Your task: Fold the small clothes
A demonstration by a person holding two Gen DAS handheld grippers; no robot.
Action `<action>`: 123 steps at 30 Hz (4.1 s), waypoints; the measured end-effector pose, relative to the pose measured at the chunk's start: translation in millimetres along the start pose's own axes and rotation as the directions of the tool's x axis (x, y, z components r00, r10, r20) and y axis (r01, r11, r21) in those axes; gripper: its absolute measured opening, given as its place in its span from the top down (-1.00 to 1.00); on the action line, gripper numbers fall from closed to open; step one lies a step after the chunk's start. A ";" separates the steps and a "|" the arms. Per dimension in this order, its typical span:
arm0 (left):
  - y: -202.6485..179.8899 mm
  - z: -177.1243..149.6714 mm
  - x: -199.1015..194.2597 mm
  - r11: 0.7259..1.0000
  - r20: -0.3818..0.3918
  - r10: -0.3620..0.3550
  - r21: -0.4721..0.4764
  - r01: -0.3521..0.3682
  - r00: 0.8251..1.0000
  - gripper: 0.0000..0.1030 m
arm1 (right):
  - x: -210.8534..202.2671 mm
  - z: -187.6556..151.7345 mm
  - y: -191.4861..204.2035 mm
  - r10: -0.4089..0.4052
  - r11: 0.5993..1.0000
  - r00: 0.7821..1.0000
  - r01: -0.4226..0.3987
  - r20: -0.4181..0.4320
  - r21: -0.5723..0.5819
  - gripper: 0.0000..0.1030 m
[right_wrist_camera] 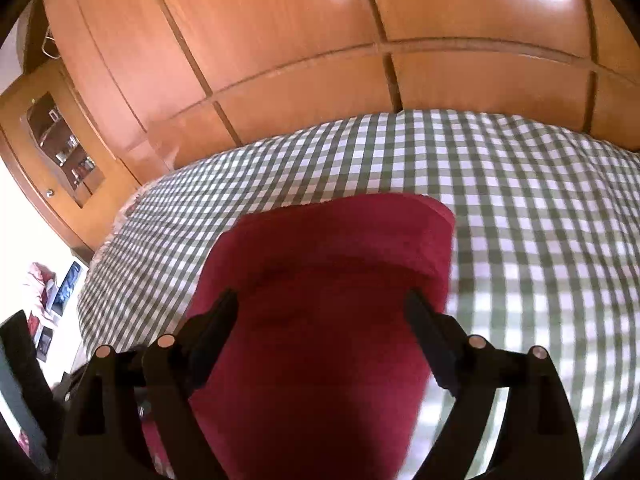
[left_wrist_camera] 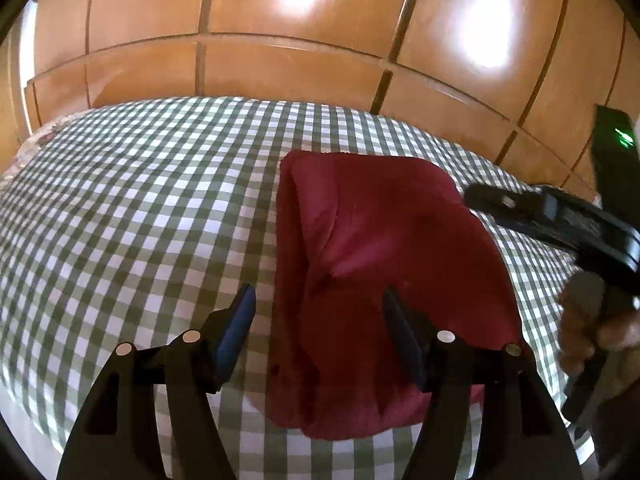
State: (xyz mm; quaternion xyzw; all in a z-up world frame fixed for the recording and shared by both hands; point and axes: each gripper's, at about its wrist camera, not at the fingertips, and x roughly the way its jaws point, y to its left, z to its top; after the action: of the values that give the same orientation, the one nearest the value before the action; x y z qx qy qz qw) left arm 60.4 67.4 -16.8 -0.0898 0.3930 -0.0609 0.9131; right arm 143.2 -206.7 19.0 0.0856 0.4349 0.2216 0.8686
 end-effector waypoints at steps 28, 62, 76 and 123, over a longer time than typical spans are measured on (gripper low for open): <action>14.2 -18.9 11.0 1.000 -0.037 0.010 -0.006 -0.010 0.999 -0.42 | -34.2 -73.1 6.4 0.110 0.994 0.993 -0.110 -0.052 0.006 -0.56; 44.0 -24.4 35.3 0.898 -0.144 -0.413 -0.230 0.375 0.899 -0.08 | 53.6 -15.4 -62.0 0.211 0.938 0.971 -0.169 -0.113 0.301 -0.10; -73.2 14.4 41.1 0.847 -0.188 -0.524 -0.011 0.532 0.830 0.15 | -100.2 -38.1 -109.1 0.017 0.947 0.988 -0.065 0.153 0.314 0.19; -222.8 -9.9 26.1 0.895 0.009 -0.261 0.378 0.238 0.965 -0.43 | -176.1 -99.5 -123.8 -0.422 0.855 0.903 0.366 0.085 0.367 0.12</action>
State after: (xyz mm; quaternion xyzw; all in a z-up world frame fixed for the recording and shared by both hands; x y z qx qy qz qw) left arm 62.0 -156.0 5.3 0.0340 0.3320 -0.2484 0.9093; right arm 10.5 -401.8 42.7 0.1621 0.4029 -0.0482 0.8995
